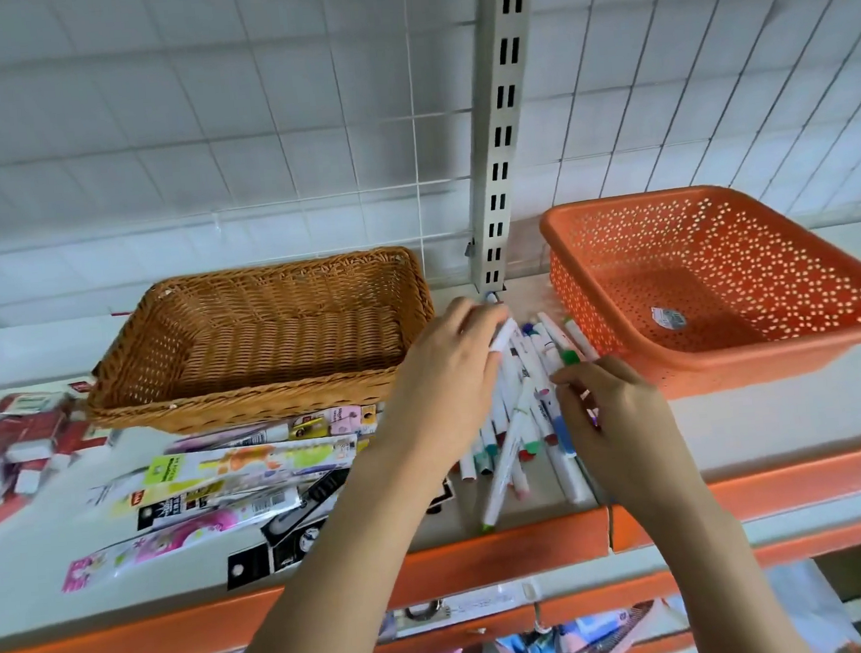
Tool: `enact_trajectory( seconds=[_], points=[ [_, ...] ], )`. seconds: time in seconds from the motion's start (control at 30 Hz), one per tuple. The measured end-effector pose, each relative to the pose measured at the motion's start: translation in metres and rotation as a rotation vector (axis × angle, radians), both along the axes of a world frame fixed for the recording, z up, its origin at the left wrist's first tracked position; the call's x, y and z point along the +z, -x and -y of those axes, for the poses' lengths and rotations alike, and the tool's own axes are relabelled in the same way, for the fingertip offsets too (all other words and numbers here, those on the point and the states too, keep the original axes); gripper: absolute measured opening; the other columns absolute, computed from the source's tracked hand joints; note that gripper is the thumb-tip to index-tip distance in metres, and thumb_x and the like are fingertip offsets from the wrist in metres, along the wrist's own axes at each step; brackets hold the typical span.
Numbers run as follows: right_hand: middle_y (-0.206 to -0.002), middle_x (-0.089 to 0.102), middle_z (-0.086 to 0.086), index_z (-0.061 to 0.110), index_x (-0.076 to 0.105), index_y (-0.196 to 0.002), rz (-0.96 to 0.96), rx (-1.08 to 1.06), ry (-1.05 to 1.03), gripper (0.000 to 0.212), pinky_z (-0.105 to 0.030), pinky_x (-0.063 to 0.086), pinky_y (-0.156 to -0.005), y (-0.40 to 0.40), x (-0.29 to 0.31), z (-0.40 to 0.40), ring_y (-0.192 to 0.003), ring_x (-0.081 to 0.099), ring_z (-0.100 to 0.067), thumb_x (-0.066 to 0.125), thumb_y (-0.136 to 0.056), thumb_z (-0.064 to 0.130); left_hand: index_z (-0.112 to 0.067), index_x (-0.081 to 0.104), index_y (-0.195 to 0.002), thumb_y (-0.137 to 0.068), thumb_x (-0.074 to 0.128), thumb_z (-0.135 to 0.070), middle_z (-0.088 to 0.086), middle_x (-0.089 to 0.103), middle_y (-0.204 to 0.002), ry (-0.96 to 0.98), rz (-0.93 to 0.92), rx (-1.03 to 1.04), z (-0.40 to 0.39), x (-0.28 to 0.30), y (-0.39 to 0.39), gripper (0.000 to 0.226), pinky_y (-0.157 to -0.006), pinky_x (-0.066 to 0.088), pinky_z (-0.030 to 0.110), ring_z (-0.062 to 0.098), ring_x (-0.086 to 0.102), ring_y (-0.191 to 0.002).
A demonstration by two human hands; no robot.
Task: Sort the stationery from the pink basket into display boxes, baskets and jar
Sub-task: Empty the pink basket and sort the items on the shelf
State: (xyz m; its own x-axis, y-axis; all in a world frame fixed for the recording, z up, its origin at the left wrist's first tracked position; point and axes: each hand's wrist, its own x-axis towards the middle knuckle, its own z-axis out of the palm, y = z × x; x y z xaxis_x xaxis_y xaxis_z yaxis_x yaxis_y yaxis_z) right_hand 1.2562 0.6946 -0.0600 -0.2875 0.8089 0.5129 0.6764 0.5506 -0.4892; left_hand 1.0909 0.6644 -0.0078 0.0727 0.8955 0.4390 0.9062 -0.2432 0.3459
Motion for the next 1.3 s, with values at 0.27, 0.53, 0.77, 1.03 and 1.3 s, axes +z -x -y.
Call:
enact_trajectory(
  seconds=[0.27, 0.53, 0.77, 1.03, 1.3],
  points=[
    [-0.08, 0.061, -0.009, 0.007, 0.069, -0.087, 0.011, -0.031, 0.004, 0.01, -0.034, 0.047, -0.057, 0.077, 0.009, 0.05, -0.063, 0.058, -0.029, 0.06, -0.085, 0.003, -0.01, 0.051, -0.08, -0.086, 0.061, -0.014, -0.008, 0.044, -0.079, -0.224, 0.219, 0.14, 0.071, -0.012, 0.098, 0.012, -0.063, 0.035, 0.008, -0.001, 0.043, -0.066],
    [-0.084, 0.059, -0.004, 0.007, 0.067, -0.094, 0.022, 0.075, -0.043, 0.01, -0.036, 0.049, -0.056, 0.253, 0.002, 0.133, -0.066, 0.059, -0.029, 0.06, -0.087, 0.004, -0.011, 0.048, -0.105, -0.09, 0.052, 0.002, 0.004, 0.046, -0.101, -0.25, 0.344, 0.291, 0.194, -0.042, 0.293, 0.021, -0.078, 0.033, -0.001, -0.001, 0.043, -0.082],
    [-0.078, 0.061, -0.007, 0.008, 0.067, -0.084, 0.015, 0.14, 0.063, 0.019, -0.032, 0.042, -0.057, 0.414, -0.01, 0.217, -0.067, 0.06, -0.032, 0.052, -0.082, 0.02, -0.017, 0.064, -0.094, -0.082, 0.067, -0.025, -0.01, 0.06, -0.068, -0.11, 0.41, 0.529, 0.306, -0.035, 0.469, 0.014, -0.051, 0.035, 0.003, -0.001, 0.056, -0.053],
    [-0.081, 0.065, -0.012, 0.01, 0.068, -0.086, 0.052, 0.146, 0.004, 0.007, -0.029, 0.033, -0.057, 0.5, 0.004, 0.235, -0.067, 0.061, -0.034, 0.067, -0.082, 0.005, -0.001, 0.07, -0.095, -0.071, 0.073, 0.009, 0.019, 0.054, -0.104, -0.147, 0.295, 0.661, 0.348, -0.049, 0.576, 0.025, -0.076, 0.032, -0.003, 0.016, 0.052, -0.08],
    [-0.08, 0.066, -0.01, 0.009, 0.068, -0.082, 0.012, 0.237, -0.024, 0.013, -0.03, 0.046, -0.06, 0.585, 0.003, 0.255, -0.071, 0.062, -0.033, 0.057, -0.083, 0.014, -0.008, 0.064, -0.113, -0.082, 0.063, 0.003, 0.008, 0.064, -0.103, -0.117, 0.319, 0.652, 0.365, -0.04, 0.637, 0.033, -0.069, 0.034, 0.015, 0.019, 0.055, -0.083]
  ],
)
